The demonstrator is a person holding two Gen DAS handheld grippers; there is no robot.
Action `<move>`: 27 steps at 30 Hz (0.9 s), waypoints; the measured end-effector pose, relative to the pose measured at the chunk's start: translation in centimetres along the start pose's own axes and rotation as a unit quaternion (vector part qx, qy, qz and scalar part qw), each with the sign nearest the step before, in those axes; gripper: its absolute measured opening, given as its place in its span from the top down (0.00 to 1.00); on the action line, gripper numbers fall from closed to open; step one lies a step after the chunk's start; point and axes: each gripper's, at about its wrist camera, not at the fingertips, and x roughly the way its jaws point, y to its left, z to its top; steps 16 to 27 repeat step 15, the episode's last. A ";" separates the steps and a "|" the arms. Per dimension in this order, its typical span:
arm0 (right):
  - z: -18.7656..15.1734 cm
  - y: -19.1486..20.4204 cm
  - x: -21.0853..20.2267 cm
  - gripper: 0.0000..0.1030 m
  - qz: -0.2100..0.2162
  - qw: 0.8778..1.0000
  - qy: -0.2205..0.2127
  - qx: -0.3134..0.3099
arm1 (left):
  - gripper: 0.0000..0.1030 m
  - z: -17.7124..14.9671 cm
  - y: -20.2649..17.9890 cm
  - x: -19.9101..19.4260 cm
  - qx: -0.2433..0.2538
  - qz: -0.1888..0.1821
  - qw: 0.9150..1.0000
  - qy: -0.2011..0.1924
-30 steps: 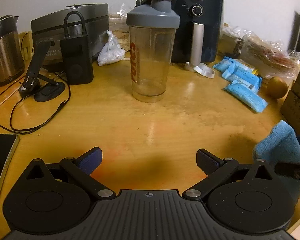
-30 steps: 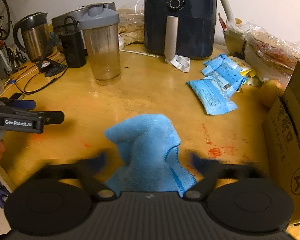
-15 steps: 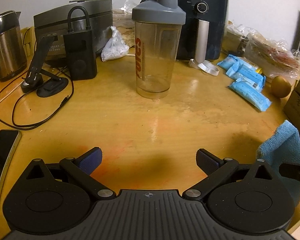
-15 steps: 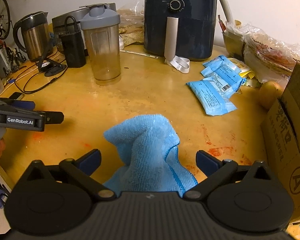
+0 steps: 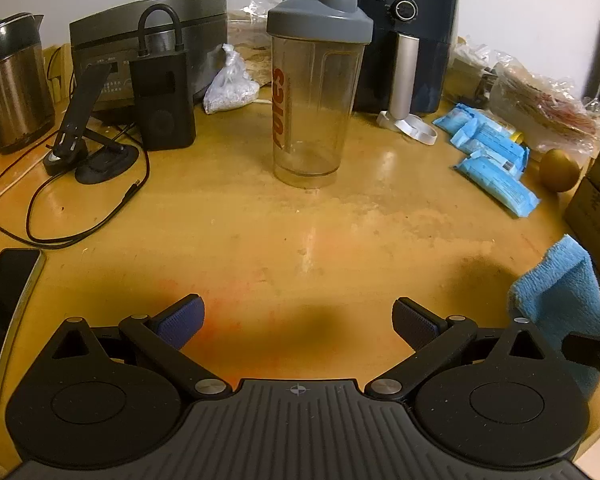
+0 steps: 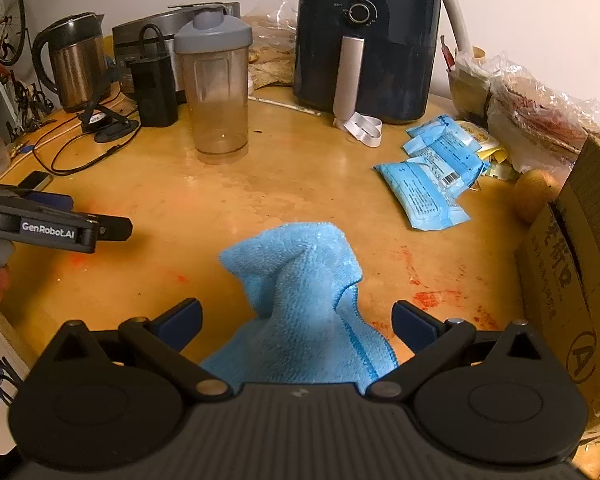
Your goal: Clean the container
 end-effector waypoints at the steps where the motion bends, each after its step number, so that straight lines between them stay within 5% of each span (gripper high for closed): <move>1: 0.0 0.0 -0.2 0.00 -0.001 1.000 -0.002 0.001 | 0.00 0.0 0.0 -0.1 0.000 -0.001 1.000 0.000; 27: -0.6 0.3 -2.4 0.00 -0.003 1.000 -0.019 0.000 | 0.00 -0.7 0.1 -1.2 -0.001 -0.015 1.000 0.001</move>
